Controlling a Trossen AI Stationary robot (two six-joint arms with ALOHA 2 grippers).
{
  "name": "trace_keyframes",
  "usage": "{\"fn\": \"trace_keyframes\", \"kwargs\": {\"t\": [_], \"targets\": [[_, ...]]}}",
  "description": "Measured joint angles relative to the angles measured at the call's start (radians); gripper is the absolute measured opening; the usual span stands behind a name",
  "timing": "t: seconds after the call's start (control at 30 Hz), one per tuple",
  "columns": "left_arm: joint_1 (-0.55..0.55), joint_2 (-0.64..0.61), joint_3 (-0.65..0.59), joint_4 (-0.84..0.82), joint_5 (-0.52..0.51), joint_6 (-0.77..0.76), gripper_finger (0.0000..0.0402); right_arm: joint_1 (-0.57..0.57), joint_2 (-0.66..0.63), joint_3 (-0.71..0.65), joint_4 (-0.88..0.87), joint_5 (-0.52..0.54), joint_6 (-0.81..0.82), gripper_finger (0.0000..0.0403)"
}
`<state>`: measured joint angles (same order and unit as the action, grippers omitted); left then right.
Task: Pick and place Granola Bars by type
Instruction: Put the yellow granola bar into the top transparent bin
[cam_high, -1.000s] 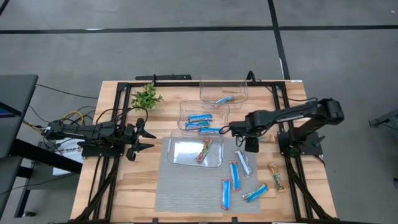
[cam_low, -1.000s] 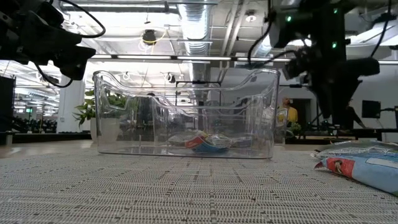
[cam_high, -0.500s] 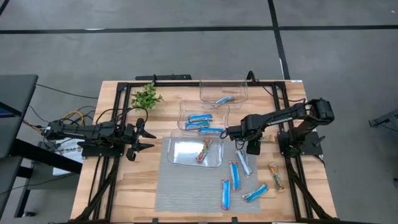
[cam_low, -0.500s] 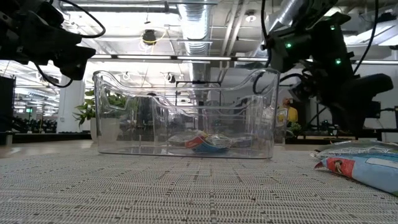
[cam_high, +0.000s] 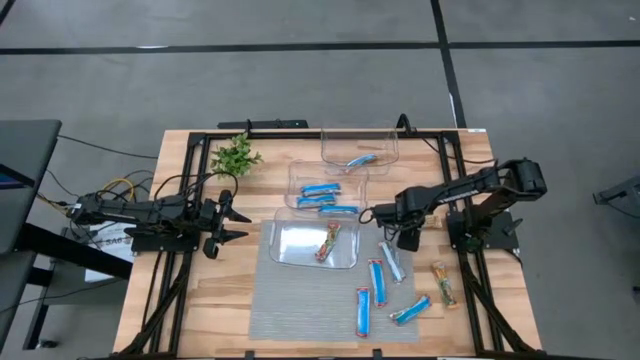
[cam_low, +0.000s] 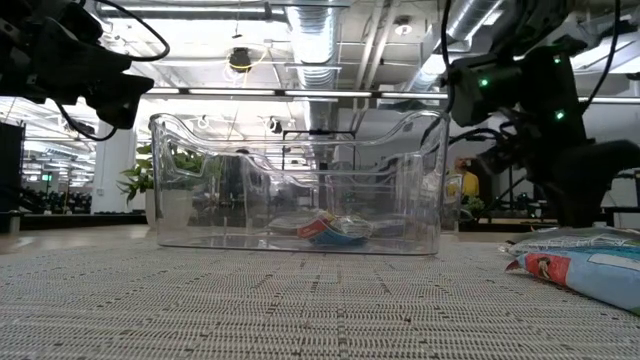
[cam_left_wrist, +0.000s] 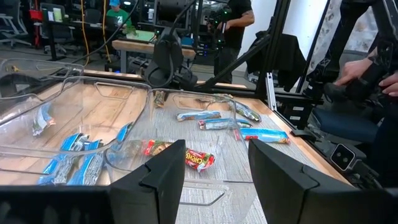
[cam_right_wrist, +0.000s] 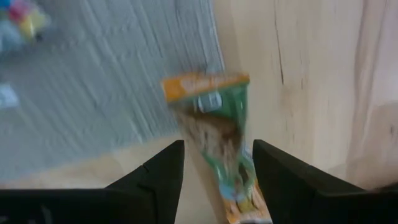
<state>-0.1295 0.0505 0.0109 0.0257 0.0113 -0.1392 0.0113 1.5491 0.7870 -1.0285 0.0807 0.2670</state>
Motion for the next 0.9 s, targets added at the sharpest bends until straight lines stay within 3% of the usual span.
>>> {"fn": "trace_keyframes", "kwargs": {"t": [0.3,0.67,0.9], "targets": [[0.0,0.0,0.0,0.0,0.0,0.004,0.0168,0.0,0.001,-0.039,0.08,0.06,0.041,0.0176],[0.0,0.0,0.0,0.0,0.0,0.001,0.0168,0.002,0.0,-0.039,0.103,0.064,0.076,0.0052],[0.0,0.0,0.0,0.0,0.0,0.001,0.0168,0.008,-0.092,-0.04,0.115,0.062,0.126,0.0036]]}}
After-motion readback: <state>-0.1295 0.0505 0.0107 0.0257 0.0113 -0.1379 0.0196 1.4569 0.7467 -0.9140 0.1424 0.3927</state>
